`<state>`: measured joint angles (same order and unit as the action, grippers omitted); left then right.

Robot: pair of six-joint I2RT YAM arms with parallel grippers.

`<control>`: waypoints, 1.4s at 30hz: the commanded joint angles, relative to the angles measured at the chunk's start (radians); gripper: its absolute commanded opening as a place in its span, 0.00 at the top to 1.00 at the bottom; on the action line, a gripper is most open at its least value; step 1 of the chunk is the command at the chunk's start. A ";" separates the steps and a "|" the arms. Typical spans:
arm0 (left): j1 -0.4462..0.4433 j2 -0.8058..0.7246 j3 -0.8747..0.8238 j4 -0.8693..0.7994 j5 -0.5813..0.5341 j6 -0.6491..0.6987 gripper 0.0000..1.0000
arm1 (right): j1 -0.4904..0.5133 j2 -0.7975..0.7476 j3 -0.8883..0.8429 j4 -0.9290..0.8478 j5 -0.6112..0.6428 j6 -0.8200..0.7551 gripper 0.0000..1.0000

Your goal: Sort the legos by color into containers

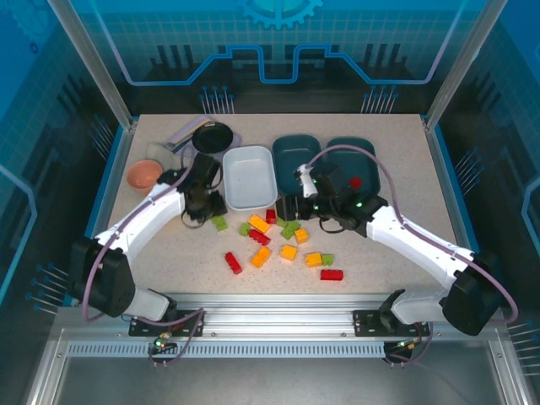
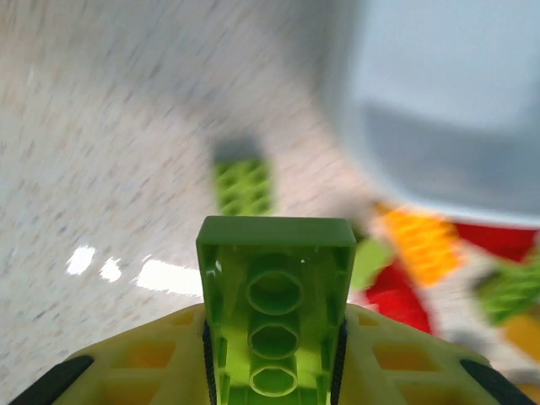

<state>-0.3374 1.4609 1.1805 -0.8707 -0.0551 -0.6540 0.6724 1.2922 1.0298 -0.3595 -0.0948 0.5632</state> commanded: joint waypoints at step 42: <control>-0.144 -0.044 0.050 0.190 0.168 -0.212 0.20 | 0.029 0.496 0.128 -0.359 0.158 -0.134 0.53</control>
<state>-0.4740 1.4872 1.3457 -0.7769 0.0540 -0.7635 0.6876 1.7687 1.1393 -0.6987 0.0494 0.4267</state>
